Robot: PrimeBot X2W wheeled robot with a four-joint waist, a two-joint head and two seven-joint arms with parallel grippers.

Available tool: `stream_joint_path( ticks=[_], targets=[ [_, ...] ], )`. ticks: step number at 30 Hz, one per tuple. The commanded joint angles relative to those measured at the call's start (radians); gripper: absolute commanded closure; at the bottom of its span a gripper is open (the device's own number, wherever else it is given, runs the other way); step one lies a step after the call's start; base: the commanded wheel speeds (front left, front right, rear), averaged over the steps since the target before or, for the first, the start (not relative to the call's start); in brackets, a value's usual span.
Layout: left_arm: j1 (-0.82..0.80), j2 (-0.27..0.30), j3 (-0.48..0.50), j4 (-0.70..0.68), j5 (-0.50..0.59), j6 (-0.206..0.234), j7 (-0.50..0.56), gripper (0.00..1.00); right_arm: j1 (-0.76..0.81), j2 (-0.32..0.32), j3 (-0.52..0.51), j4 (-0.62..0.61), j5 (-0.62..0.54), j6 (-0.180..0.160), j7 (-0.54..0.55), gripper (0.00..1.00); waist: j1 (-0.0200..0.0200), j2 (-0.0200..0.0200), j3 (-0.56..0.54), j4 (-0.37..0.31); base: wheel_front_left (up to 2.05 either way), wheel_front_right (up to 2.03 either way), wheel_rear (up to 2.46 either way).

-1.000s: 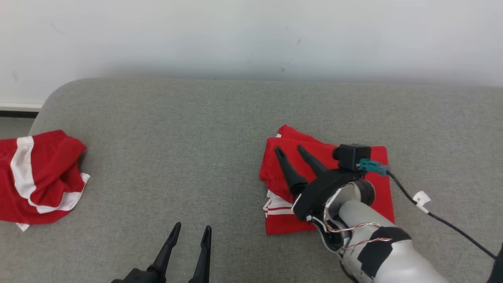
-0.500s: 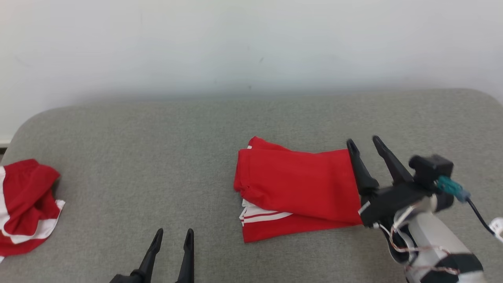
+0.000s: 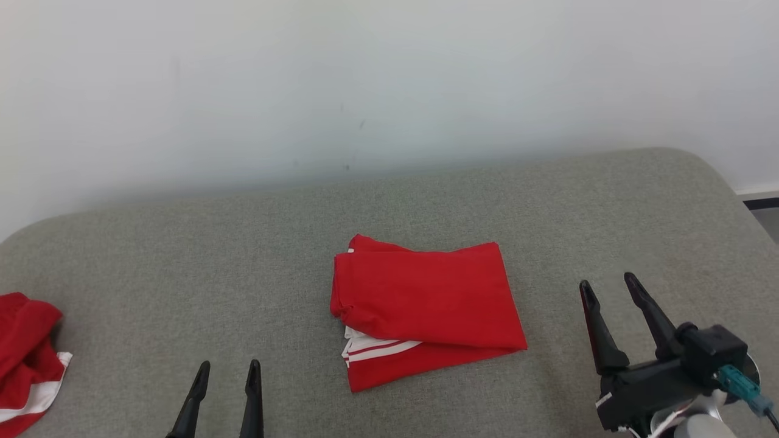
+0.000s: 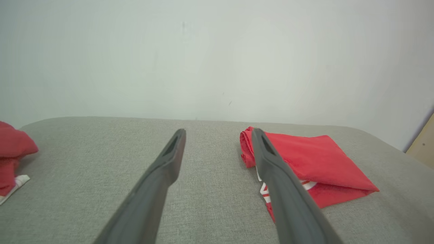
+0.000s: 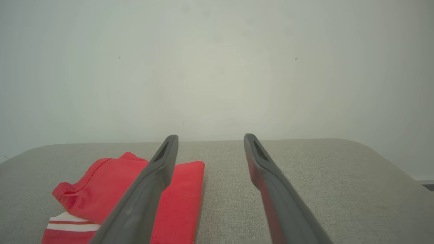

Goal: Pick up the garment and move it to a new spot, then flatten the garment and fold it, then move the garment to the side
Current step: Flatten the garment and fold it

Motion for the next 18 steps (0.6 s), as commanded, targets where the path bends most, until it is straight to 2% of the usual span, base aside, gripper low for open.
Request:
stream_joint_path(
  ticks=[1, 10, 18],
  targets=[
    [0.028, -0.003, 0.021, -0.012, 0.033, -0.008, -0.005, 0.00, 0.046, -0.003, -0.010, -0.032, -0.019, -0.001, -0.001, 0.00, 0.0001, 0.0000, -0.016, -0.011, 0.00, 0.00, 0.00],
    [0.114, -0.033, 0.106, -0.035, 0.133, -0.071, -0.005, 0.00, 0.206, 0.025, -0.054, -0.126, -0.098, -0.001, -0.001, 0.00, 0.0001, 0.0000, -0.055, -0.017, 0.00, 0.00, 0.00],
    [0.149, -0.061, 0.144, -0.039, 0.172, -0.111, -0.005, 0.00, 0.268, 0.053, -0.085, -0.153, -0.117, -0.001, -0.001, 0.00, 0.0001, 0.0000, -0.069, -0.012, 0.00, 0.00, 0.00]
  ],
)
